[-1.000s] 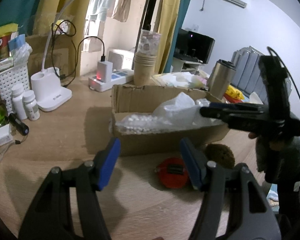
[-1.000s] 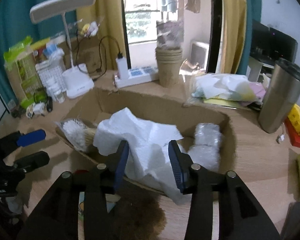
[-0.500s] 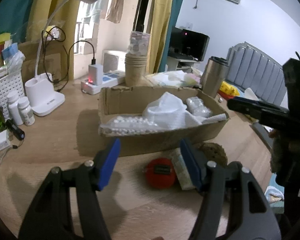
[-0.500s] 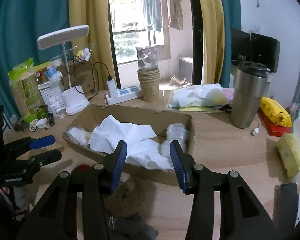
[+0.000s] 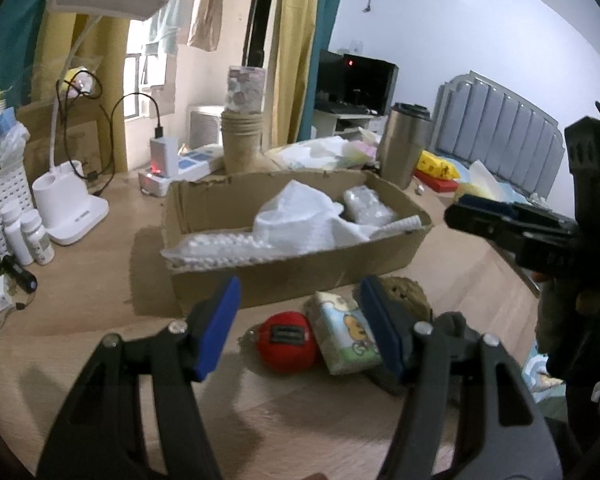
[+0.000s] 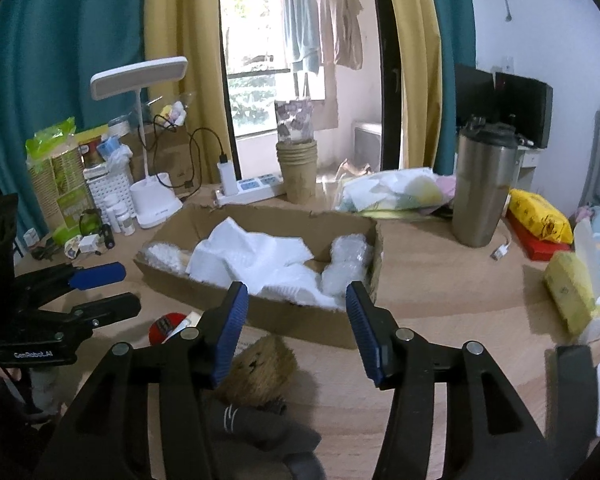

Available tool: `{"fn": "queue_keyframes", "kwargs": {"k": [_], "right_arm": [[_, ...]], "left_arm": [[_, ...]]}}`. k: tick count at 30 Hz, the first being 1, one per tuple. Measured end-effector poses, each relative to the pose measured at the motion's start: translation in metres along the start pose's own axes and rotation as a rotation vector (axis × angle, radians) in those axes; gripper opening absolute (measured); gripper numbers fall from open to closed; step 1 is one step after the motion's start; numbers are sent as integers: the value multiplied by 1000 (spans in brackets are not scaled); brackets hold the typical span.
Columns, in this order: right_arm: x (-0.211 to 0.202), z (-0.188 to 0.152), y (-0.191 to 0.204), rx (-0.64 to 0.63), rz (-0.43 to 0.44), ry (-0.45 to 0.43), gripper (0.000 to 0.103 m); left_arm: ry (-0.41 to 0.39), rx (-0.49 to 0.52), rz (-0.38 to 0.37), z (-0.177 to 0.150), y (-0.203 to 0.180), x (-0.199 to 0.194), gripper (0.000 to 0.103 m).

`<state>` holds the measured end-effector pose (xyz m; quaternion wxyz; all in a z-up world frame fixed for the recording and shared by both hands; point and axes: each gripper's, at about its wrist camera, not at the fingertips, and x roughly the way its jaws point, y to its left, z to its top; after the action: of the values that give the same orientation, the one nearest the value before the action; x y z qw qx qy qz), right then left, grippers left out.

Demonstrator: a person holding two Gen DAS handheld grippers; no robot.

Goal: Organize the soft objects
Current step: 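Grasp the cartoon-printed tissue pack with the left tool while the right tool lifts the teddy bear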

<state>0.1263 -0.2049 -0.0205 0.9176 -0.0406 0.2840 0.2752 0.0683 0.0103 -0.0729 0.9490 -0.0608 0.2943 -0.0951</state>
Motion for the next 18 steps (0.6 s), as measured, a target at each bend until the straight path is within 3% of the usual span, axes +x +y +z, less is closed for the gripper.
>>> {"fn": "queue_keyframes", "kwargs": {"k": [18], "right_arm": [[48, -34, 6, 80, 64, 167, 54]], "left_arm": [[59, 25, -19, -9, -10, 16, 64]]}}
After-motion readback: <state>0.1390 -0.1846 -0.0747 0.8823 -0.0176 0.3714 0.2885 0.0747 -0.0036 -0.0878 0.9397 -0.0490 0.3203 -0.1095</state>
